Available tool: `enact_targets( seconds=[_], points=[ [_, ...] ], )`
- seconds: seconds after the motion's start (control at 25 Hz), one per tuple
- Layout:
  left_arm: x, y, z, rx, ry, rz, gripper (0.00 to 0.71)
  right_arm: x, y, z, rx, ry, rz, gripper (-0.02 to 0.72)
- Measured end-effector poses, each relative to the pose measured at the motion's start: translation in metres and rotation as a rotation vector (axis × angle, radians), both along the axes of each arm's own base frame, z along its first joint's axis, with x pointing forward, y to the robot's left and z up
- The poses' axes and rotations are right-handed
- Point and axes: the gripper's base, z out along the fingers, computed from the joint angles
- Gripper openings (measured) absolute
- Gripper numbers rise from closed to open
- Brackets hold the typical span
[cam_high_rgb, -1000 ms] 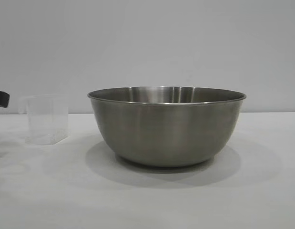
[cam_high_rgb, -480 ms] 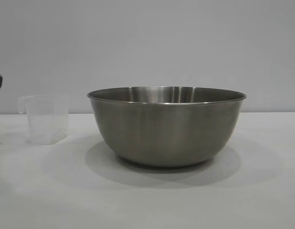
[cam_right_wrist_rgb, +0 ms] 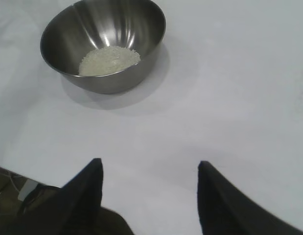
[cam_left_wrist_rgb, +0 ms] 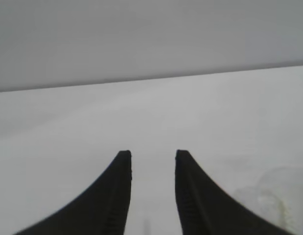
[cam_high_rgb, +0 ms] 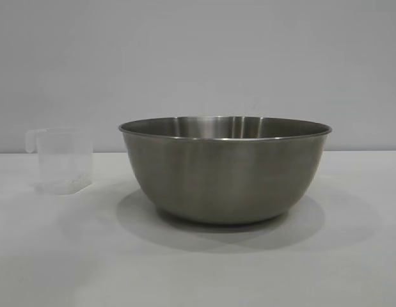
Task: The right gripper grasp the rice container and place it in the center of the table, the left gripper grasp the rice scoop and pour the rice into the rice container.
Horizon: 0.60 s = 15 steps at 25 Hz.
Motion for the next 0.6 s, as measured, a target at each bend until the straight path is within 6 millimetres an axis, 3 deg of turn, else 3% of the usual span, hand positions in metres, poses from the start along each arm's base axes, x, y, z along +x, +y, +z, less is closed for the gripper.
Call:
enact_targets(
  seconds=[0.08, 0.12, 0.36, 0.48, 0.6],
  points=[
    [-0.022, 0.003, 0.006, 0.001, 0.017, 0.016, 0.18, 0.0, 0.0, 0.0, 0.0, 0.0, 0.0, 0.362],
    [-0.036, 0.005, 0.009, 0.0, 0.013, 0.024, 0.221, 0.0, 0.0, 0.0, 0.0, 0.0, 0.0, 0.362],
    [-0.094, 0.008, 0.013, 0.027, 0.048, -0.018, 0.207, 0.0, 0.0, 0.0, 0.0, 0.0, 0.0, 0.362],
    [-0.116, 0.005, 0.013, 0.032, 0.042, -0.077, 0.207, 0.0, 0.0, 0.0, 0.0, 0.0, 0.0, 0.362],
    [-0.133, 0.004, -0.001, 0.018, 0.063, -0.103, 0.207, 0.0, 0.0, 0.0, 0.0, 0.0, 0.0, 0.362]
  ],
)
